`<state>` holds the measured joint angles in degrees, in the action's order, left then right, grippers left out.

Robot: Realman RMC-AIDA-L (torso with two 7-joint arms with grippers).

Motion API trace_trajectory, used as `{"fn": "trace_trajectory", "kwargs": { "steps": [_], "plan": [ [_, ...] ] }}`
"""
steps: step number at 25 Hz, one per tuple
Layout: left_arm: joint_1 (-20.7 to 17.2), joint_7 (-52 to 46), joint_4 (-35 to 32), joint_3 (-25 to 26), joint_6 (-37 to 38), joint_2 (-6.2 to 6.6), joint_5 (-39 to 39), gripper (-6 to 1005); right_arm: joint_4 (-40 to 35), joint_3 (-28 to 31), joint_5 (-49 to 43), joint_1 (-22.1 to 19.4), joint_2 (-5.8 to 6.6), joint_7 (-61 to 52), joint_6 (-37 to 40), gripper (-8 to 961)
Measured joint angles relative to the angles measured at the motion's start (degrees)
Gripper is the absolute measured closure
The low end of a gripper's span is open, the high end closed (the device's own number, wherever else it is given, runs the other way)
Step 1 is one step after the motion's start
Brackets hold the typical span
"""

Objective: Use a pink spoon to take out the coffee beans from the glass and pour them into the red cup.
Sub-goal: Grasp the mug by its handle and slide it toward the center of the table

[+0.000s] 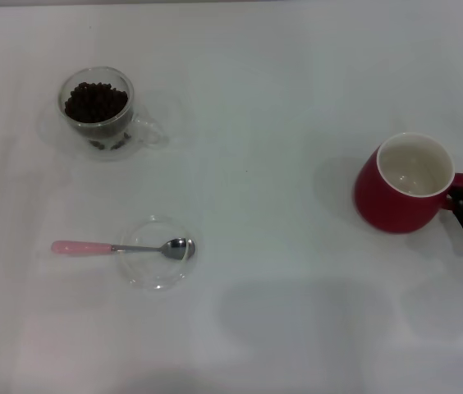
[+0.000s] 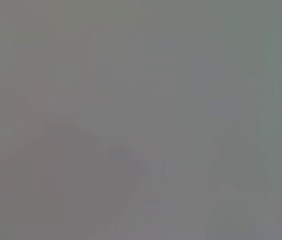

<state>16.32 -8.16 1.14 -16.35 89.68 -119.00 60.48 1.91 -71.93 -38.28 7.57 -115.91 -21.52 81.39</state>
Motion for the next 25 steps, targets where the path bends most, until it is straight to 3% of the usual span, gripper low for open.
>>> {"fn": "trace_trajectory", "kwargs": {
  "steps": [14, 25],
  "plan": [
    [-0.06, 0.34, -0.05, 0.00, -0.04, 0.00, -0.23, 124, -0.46, -3.09, -0.23, 0.86, -0.11, -1.25, 1.60, 745],
    [-0.30, 0.23, -0.17, 0.00, -0.03, 0.00, -0.36, 123, -1.24, -3.73, -2.06, 1.59, -0.31, -3.60, 4.92, 748]
  ]
}}
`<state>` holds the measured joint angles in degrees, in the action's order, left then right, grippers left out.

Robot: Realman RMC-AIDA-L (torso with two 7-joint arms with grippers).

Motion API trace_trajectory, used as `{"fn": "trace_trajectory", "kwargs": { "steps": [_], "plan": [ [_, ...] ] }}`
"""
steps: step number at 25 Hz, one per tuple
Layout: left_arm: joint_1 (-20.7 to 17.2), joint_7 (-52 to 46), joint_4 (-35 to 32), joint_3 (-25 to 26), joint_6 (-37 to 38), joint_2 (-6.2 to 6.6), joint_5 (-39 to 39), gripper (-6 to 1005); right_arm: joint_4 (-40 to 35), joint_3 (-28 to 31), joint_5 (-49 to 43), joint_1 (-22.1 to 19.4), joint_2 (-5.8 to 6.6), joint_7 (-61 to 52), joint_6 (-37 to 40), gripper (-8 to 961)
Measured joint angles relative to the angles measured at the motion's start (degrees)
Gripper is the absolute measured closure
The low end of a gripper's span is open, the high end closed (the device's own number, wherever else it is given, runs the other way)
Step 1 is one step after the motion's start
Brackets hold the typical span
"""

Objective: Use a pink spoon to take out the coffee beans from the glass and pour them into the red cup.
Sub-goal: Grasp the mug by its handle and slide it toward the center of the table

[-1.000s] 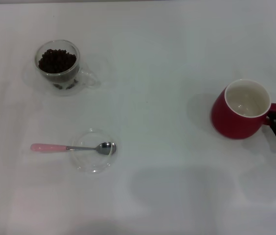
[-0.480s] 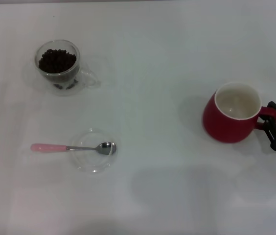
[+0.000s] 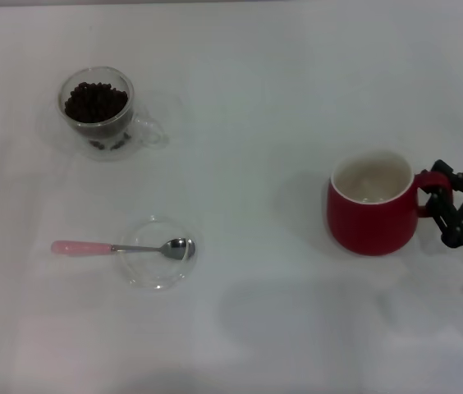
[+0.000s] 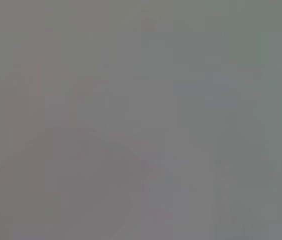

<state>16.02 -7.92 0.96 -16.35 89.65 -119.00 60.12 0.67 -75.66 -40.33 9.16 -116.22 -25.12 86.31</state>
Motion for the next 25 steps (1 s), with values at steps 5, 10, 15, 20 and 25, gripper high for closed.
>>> {"fn": "trace_trajectory", "kwargs": {
  "steps": [5, 10, 15, 20, 25],
  "plan": [
    [-0.08, 0.07, 0.00, 0.05, -0.01, 0.00, -0.01, 123, -0.15, -1.73, -0.25, 0.54, 0.01, -0.82, 1.29, 756],
    [-0.11, -0.08, -0.05, 0.09, -0.03, 0.00, -0.07, 123, -1.75, -5.57, -0.28, 0.97, 0.03, -2.42, 1.79, 767],
    [0.11, -0.12, -0.09, 0.02, -0.06, 0.00, -0.10, 124, -5.18, -11.40, -0.05, 1.17, 0.04, -5.10, 1.73, 767],
    [0.04, -0.19, -0.09, 0.00, 0.05, -0.01, -0.08, 124, -10.47, -17.95, 1.16, 1.20, 0.03, -7.68, -0.79, 768],
    [-0.72, -0.38, -0.03, 0.00, 0.37, -0.18, -0.07, 123, -16.78, -31.92, 10.95, 1.38, 0.03, -7.63, -6.38, 768]
  ]
}}
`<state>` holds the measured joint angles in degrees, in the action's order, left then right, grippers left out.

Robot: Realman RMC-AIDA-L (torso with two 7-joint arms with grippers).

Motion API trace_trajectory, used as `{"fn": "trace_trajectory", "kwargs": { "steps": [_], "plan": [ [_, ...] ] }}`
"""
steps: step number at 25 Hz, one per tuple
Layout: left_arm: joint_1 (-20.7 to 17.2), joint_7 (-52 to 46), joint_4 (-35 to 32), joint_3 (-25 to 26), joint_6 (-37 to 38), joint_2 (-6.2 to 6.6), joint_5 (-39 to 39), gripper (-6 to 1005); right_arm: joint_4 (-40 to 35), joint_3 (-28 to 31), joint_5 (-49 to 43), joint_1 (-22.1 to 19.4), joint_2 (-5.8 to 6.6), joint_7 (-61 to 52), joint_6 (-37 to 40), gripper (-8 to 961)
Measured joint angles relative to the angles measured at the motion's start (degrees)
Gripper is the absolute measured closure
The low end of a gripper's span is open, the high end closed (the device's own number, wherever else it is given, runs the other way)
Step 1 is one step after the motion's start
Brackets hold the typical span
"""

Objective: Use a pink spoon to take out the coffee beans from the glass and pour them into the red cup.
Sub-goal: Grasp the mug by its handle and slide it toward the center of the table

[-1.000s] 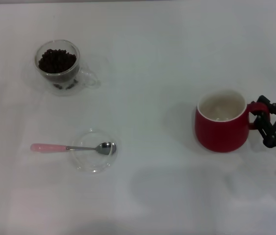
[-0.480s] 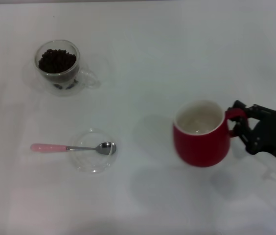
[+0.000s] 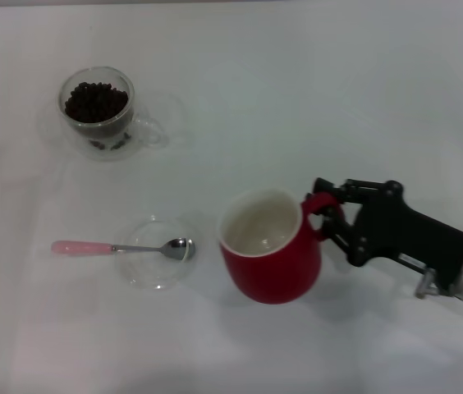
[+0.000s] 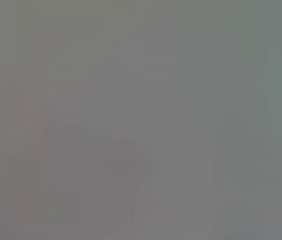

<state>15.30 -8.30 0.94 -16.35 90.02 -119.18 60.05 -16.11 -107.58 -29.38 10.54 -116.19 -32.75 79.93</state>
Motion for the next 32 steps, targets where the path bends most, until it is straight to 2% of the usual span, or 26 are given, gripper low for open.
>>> {"fn": "trace_trajectory", "kwargs": {
  "steps": [3, 6, 17, 32],
  "plan": [
    [-0.46, -0.04, 0.02, 0.00, 0.04, 0.00, -0.02, 123, -2.22, -4.70, 3.67, 0.33, 0.01, 0.93, -3.49, 767],
    [-0.77, -0.05, 0.03, 0.01, 0.10, 0.00, -0.03, 123, -3.16, -5.89, 4.01, 0.52, 0.00, 1.17, -5.01, 767],
    [-0.89, -0.05, 0.03, 0.03, 0.17, 0.11, -0.04, 123, -2.74, -6.24, 3.70, 0.51, 0.01, 4.62, -5.65, 768],
    [-1.52, 0.13, -1.36, 0.21, 0.04, 0.18, -0.12, 124, -2.02, -5.99, 3.93, 0.41, 0.23, 5.91, -10.30, 765]
  ]
}}
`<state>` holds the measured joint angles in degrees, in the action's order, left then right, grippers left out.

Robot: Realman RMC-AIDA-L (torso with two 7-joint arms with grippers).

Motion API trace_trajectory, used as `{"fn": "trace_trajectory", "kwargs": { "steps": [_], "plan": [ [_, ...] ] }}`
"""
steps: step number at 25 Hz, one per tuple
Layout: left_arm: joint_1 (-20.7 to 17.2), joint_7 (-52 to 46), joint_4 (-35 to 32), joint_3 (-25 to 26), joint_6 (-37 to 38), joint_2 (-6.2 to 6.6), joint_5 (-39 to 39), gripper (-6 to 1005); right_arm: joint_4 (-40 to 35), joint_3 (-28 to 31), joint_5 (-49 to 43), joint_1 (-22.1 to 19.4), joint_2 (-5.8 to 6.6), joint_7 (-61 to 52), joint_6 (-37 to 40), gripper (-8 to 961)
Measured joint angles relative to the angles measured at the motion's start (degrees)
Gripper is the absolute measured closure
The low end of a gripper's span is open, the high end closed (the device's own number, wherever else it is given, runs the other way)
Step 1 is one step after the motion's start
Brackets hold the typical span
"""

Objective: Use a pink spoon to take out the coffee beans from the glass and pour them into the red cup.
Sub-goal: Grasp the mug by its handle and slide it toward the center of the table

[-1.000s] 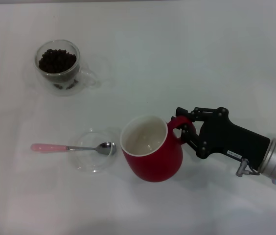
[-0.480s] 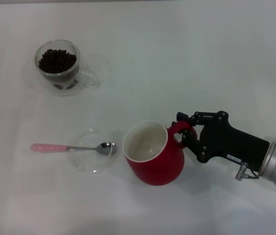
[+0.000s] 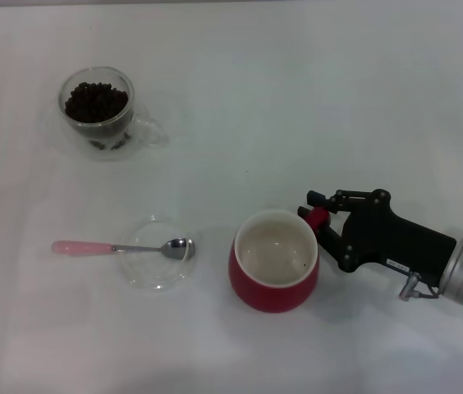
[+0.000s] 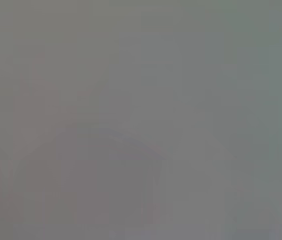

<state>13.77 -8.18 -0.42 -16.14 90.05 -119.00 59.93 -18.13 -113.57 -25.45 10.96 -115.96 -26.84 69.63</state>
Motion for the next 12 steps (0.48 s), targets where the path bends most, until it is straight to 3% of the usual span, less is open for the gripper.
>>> {"fn": "trace_trajectory", "kwargs": {
  "steps": [2, 6, 12],
  "plan": [
    [0.01, -0.01, -0.02, -0.11, 0.01, 0.00, 0.01, 124, 0.32, 0.37, 0.10, 0.02, 0.06, 0.01, -0.19, 762],
    [0.11, 0.13, -0.02, -0.01, 0.01, 0.00, 0.01, 124, 0.40, 0.42, 0.13, 0.00, 0.23, 0.02, -0.19, 624],
    [0.25, 0.27, -0.14, 0.15, -0.08, 0.00, 0.01, 124, 2.13, 2.20, 0.23, -0.44, 0.55, -0.36, 1.29, 540]
  ]
}}
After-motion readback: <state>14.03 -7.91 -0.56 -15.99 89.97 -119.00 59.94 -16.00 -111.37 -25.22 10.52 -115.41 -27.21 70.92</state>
